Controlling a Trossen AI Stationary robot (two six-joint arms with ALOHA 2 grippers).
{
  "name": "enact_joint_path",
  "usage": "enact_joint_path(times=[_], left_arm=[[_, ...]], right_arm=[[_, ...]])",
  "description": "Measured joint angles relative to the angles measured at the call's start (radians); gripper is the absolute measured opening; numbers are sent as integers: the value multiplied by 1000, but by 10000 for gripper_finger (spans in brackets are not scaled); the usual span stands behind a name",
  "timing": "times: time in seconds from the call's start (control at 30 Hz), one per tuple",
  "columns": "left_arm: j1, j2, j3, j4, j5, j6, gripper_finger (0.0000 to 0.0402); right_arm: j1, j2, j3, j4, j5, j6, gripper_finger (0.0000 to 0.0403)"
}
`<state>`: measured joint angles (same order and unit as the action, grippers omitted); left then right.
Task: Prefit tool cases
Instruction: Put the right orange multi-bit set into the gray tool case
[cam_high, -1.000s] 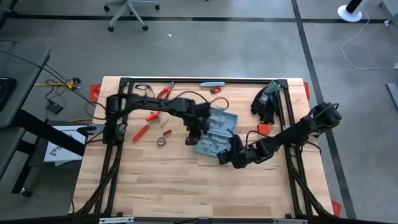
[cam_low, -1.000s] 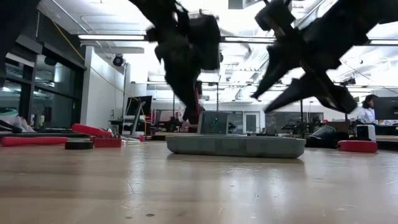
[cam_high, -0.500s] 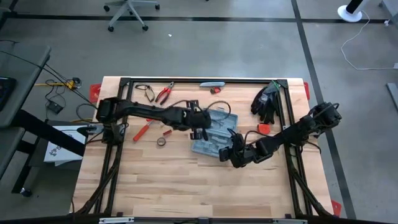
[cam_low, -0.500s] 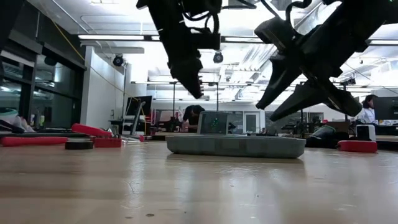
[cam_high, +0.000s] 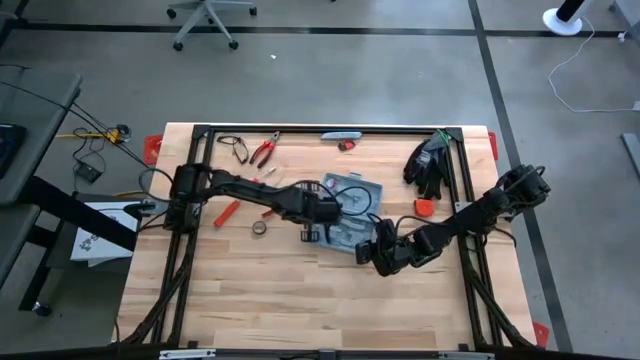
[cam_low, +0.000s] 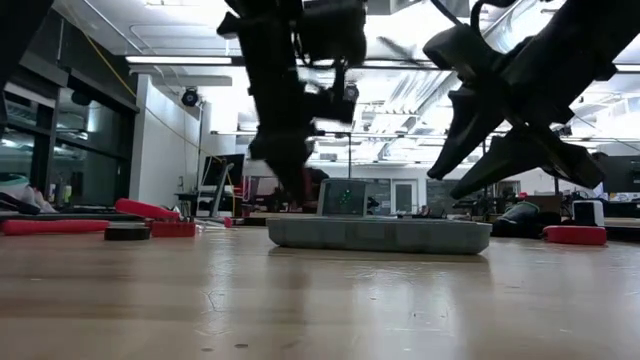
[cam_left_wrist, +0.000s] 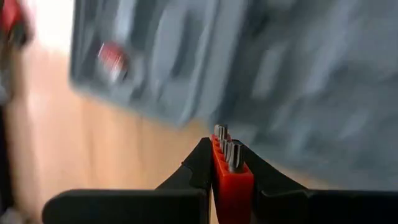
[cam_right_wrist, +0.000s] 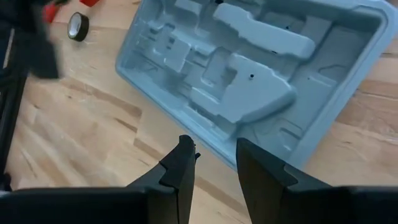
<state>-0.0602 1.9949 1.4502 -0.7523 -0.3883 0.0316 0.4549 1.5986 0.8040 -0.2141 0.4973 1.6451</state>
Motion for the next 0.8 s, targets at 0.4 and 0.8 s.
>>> enact_joint_path(times=[0.4,0.8], left_arm=[[118,-19,2,364,817,-33,20],[203,-13,2,326,1954,-143,20]], right_arm=[[6,0,0,2,16,15,110],[21,0,-1,286,87,-226,110]])
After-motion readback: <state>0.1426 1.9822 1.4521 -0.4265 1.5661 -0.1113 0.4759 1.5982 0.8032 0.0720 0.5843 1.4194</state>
